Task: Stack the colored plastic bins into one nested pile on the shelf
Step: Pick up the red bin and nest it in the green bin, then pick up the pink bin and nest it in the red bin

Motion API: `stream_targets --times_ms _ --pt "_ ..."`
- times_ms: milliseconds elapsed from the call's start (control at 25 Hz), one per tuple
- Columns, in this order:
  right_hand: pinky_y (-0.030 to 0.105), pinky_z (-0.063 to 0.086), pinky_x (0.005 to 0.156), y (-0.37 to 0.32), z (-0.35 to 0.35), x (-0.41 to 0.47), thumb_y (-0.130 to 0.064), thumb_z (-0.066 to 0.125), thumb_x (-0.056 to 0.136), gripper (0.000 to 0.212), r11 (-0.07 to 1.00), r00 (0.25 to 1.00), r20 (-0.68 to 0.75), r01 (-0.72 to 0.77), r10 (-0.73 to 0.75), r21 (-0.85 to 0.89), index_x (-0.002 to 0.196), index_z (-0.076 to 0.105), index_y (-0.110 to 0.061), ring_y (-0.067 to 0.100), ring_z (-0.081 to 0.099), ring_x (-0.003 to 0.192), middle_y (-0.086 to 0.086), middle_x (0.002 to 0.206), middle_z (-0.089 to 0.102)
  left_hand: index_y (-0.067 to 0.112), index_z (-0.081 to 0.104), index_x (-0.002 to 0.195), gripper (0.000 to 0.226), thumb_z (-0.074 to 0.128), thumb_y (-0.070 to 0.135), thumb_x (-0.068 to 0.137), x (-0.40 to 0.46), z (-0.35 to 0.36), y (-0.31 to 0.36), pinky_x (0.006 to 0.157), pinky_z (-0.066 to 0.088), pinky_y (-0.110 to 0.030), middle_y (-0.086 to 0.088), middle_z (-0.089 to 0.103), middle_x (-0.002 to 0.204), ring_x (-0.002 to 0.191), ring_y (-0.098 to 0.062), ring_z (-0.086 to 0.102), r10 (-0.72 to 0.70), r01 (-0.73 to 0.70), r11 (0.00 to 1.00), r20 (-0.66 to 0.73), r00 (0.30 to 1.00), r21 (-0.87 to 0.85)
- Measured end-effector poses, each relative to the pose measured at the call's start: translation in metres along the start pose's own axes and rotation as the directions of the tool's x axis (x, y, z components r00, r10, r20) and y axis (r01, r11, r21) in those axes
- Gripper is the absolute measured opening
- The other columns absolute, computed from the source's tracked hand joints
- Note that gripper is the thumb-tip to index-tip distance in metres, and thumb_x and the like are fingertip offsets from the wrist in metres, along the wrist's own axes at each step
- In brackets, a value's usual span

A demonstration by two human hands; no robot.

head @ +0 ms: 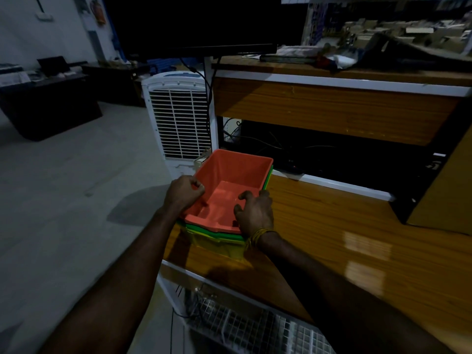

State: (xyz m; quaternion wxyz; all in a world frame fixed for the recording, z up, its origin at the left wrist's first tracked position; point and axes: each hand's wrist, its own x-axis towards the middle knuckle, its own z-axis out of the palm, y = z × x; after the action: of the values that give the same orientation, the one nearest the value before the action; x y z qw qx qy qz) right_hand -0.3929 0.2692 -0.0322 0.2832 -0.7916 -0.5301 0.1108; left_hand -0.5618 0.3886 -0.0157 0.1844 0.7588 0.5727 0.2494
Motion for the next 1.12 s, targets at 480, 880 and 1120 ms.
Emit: stream_targets --times_ms 480,880,1120 --pt "0.052 0.033 0.106 0.047 -0.023 -0.009 -0.044 0.047 0.095 0.058 0.977 0.989 0.060 0.141 -0.133 -0.160 0.147 0.031 -0.024 0.040 0.032 0.136 0.020 0.154 0.025 0.020 0.070 0.109 0.036 0.060 0.031 0.076 -0.024 0.051 0.068 0.099 0.045 -0.040 -0.014 0.063 0.117 0.113 -0.033 0.058 0.155 -0.154 0.984 -0.001 0.988 0.092" --pt "0.051 0.032 0.108 0.192 -0.131 -0.050 -0.036 0.049 0.097 0.055 0.974 0.988 -0.142 -0.095 0.067 -0.206 0.148 0.030 -0.025 0.036 0.028 0.141 0.015 0.157 0.022 0.023 0.061 0.123 0.035 0.058 0.024 0.089 -0.093 0.161 0.228 0.105 0.038 -0.039 -0.006 0.052 0.137 0.129 -0.027 0.046 0.385 -0.390 0.920 0.105 0.917 0.037" --pt "0.052 0.035 0.106 0.316 -0.221 -0.117 -0.036 0.052 0.096 0.053 0.932 0.927 -0.277 -0.311 0.254 -0.185 0.145 0.034 -0.028 0.035 0.033 0.139 0.013 0.155 0.027 0.026 0.053 0.132 0.040 0.059 0.023 0.092 -0.177 0.245 0.340 0.097 0.046 -0.036 -0.001 0.050 0.139 0.125 -0.023 0.048 0.470 -0.470 0.882 0.182 0.864 -0.044"
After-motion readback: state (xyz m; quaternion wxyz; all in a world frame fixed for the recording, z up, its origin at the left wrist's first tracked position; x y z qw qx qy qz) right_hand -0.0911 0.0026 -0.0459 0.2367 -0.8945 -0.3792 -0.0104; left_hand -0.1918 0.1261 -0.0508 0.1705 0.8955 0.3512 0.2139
